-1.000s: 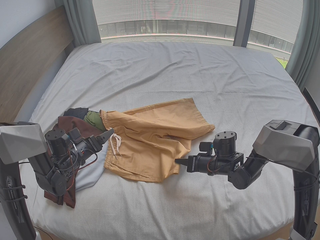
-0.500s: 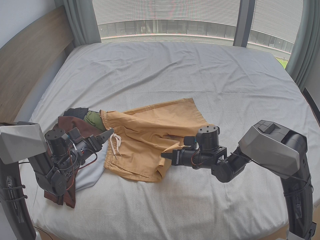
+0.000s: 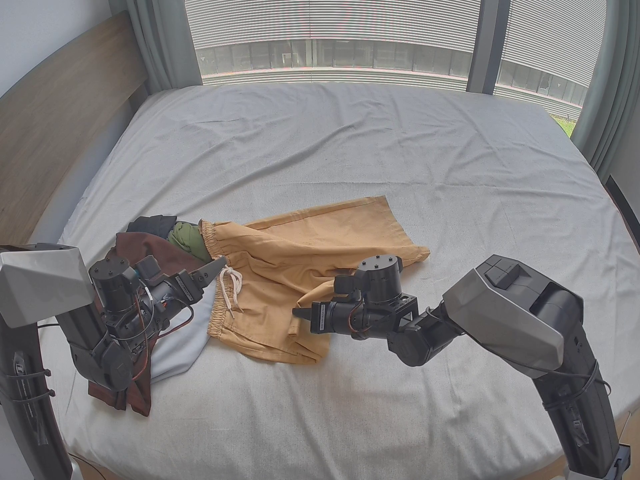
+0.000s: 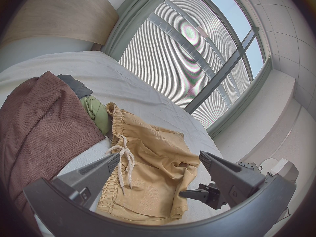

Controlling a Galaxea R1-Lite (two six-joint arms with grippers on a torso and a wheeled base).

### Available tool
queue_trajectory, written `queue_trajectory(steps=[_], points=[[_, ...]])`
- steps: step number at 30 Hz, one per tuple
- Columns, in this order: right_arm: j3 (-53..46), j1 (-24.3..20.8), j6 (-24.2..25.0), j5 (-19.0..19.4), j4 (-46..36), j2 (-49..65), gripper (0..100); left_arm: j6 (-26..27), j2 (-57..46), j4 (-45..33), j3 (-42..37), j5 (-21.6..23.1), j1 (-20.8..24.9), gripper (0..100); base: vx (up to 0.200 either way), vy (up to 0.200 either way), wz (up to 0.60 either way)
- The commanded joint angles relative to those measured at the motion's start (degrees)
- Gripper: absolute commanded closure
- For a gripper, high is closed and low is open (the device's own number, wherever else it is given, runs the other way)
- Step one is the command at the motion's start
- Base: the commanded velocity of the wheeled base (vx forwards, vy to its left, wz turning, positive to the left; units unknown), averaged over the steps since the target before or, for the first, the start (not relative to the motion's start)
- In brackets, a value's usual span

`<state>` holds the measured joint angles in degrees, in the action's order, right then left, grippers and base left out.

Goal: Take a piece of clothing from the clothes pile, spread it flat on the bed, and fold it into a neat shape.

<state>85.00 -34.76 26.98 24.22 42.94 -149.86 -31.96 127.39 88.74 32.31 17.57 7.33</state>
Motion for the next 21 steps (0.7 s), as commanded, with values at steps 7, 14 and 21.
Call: queue_trajectory(steps=[7, 14, 21], points=[[2.8, -0.84, 0.09, -0.14, 0.31, -3.69, 100, -0.03, 0.23, 0.03, -0.14, -0.08, 0.14, 0, 0.0, 0.0, 0.0], [2.8, -1.46, 0.88, -0.14, 1.36, -3.16, 0, 0.06, 0.49, 0.03, -0.14, -0.08, 0.23, 0, 0.0, 0.0, 0.0], [-3.53, -0.58, 3.7, -1.81, 5.49, 5.28, 0, 0.06, 0.49, 0.12, -0.05, -0.08, 0.23, 0, 0.0, 0.0, 0.0]])
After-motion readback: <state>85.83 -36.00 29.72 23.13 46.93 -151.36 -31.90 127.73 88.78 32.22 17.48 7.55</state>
